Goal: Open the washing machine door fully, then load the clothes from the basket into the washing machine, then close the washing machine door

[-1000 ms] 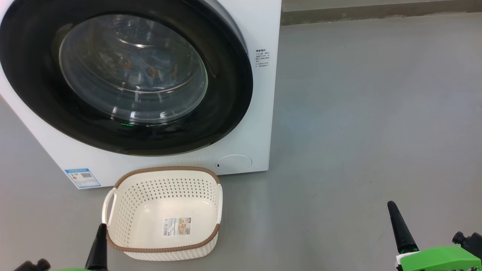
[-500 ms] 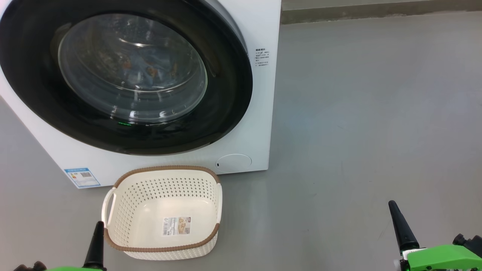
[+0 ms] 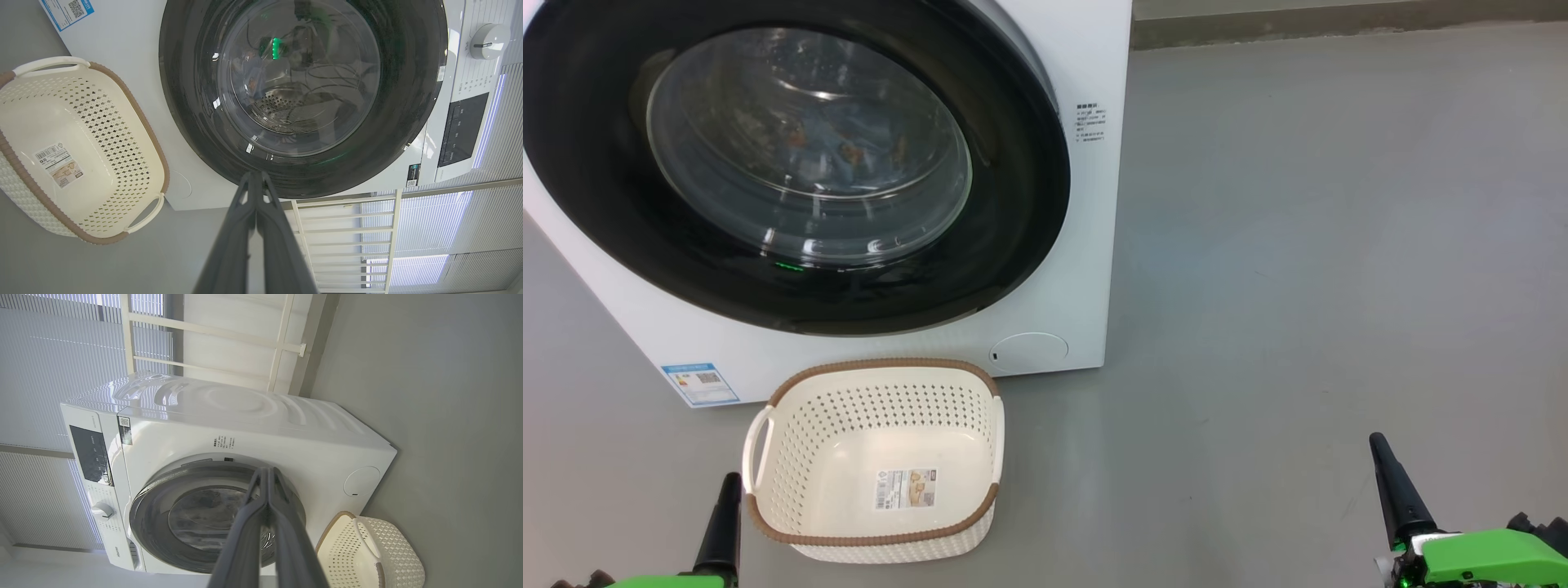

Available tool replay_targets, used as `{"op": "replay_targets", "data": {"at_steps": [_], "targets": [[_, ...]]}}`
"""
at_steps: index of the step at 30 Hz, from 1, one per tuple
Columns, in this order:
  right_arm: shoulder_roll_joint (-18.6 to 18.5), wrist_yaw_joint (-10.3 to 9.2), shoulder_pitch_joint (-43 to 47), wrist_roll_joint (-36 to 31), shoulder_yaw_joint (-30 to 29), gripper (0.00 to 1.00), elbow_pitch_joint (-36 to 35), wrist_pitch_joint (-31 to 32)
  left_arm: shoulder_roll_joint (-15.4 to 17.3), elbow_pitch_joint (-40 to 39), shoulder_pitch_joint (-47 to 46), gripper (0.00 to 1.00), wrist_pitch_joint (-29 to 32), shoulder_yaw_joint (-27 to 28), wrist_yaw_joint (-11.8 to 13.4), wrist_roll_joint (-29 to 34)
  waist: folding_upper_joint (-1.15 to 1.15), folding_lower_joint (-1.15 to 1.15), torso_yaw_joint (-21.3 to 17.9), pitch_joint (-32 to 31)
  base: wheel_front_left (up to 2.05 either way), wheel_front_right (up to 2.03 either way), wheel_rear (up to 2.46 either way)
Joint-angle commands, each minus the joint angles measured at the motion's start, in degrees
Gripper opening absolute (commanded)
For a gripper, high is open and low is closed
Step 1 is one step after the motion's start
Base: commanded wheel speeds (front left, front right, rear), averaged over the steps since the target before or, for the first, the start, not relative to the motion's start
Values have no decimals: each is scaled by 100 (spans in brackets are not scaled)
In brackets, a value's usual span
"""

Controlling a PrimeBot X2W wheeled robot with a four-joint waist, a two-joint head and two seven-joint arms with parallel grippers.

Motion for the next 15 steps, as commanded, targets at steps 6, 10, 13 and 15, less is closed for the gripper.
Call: {"op": "replay_targets", "data": {"at_steps": [6, 10, 13, 15], "targets": [[-56, 8, -375, 517, 42, 0, -44, 117, 39, -37, -344, 0, 116, 283, -144, -528, 0, 0, -2, 8, 0, 0, 0], [-56, 9, -415, 765, 25, 0, 1, 163, 20, -3, -382, 0, 169, 337, -178, -782, 0, 0, -4, 14, 0, 0, 0], [-56, 9, -445, 951, 13, 0, 36, 197, 6, 23, -411, 0, 209, 379, -204, -973, 0, 0, -5, 17, 0, 0, 0], [-54, 9, -453, 1000, 7, 0, 45, 209, 1, 30, -419, 0, 221, 391, -211, -1024, 0, 0, -5, 18, 0, 0, 0]]}}
